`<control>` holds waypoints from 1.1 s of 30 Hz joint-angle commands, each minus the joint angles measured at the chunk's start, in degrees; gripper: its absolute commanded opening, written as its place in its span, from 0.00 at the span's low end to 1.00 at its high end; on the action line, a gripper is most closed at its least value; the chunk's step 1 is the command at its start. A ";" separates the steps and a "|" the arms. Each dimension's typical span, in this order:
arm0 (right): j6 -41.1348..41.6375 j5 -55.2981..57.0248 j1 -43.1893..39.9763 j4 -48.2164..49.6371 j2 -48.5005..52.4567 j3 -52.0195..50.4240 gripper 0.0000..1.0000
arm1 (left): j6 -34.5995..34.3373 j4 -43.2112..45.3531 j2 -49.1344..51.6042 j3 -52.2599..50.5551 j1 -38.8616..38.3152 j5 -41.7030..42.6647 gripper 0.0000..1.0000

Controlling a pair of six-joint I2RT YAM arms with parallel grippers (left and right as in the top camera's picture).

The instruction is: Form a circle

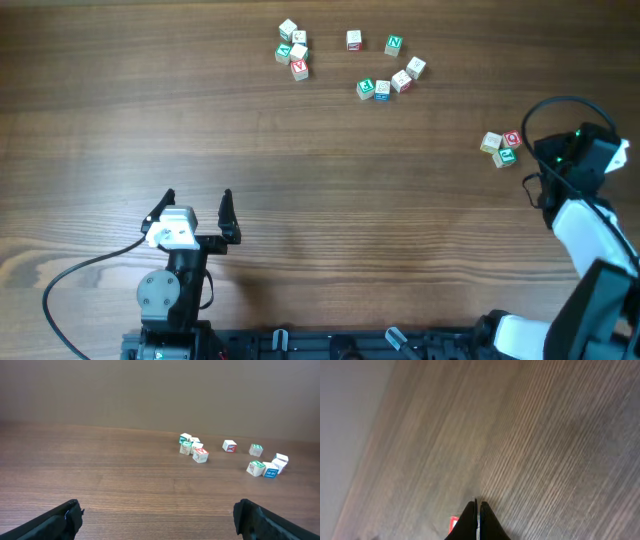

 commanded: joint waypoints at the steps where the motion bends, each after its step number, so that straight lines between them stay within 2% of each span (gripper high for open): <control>1: -1.64 -0.20 0.07 0.52 2.29 0.76 0.05 | -0.37 -0.04 -0.48 -0.37 -0.26 0.90 1.00; 8: -3.28 -0.24 0.07 4.61 3.04 3.45 0.05 | -0.37 -0.04 -0.48 -0.37 -0.26 0.90 1.00; 12: -4.13 -3.23 0.04 4.79 6.99 6.05 0.05 | -0.37 -0.04 -0.48 -0.37 -0.26 0.90 1.00; 16: -6.54 -7.58 0.00 -2.73 15.69 16.04 0.05 | -0.37 -0.04 -0.48 -0.37 -0.26 0.90 1.00; 19: -7.98 -8.68 -0.04 -6.56 18.25 20.20 0.05 | -0.37 -0.04 -0.48 -0.37 -0.26 0.90 1.00; 33: -12.90 -20.98 -3.02 -10.69 21.51 20.57 0.05 | -0.37 -0.04 -0.48 -0.37 -0.26 0.90 1.00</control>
